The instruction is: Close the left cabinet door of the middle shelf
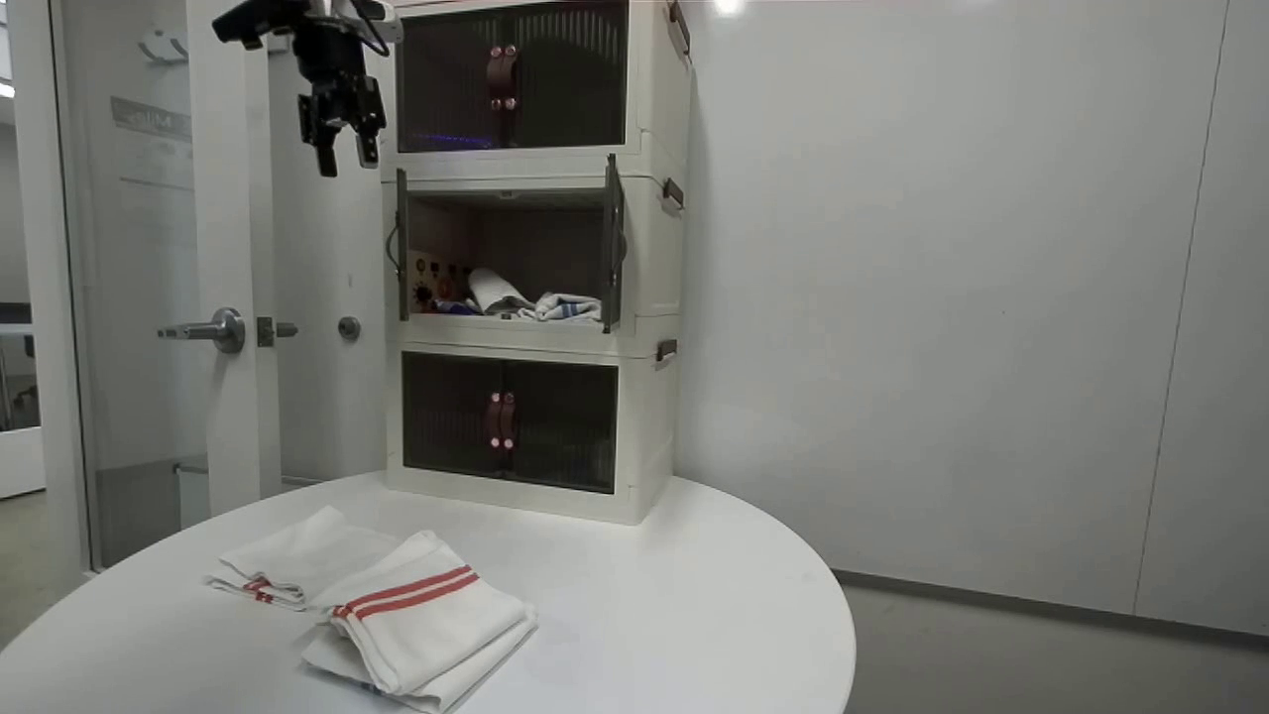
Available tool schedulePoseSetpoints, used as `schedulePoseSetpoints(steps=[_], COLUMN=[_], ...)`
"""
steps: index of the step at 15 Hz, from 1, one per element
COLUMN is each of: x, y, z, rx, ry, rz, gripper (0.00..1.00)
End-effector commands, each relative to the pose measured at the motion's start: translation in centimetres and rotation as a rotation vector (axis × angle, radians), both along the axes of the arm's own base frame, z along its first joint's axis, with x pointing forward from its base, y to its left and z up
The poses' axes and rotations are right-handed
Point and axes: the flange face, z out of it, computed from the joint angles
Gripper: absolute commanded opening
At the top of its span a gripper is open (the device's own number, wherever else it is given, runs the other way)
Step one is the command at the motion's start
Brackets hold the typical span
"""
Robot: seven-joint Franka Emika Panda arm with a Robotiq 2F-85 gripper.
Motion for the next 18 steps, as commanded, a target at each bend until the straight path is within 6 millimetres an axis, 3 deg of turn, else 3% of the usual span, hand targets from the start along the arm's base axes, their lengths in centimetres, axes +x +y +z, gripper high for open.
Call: schedulePoseSetpoints(steps=[1,6,9,18], x=[2.0,4.4,4.9,4.8], y=[0.7,1.6,2.2,2.2], z=[-1.4,-4.8,-6.2,-7.8], rx=[0.024,-0.036,-0.136,-0.350], ry=[-0.059,-0.215,-0.301,-0.374], rz=[-0.188,-0.391,-0.413,-0.041], gripper=[1.00,1.00,1.00,1.00])
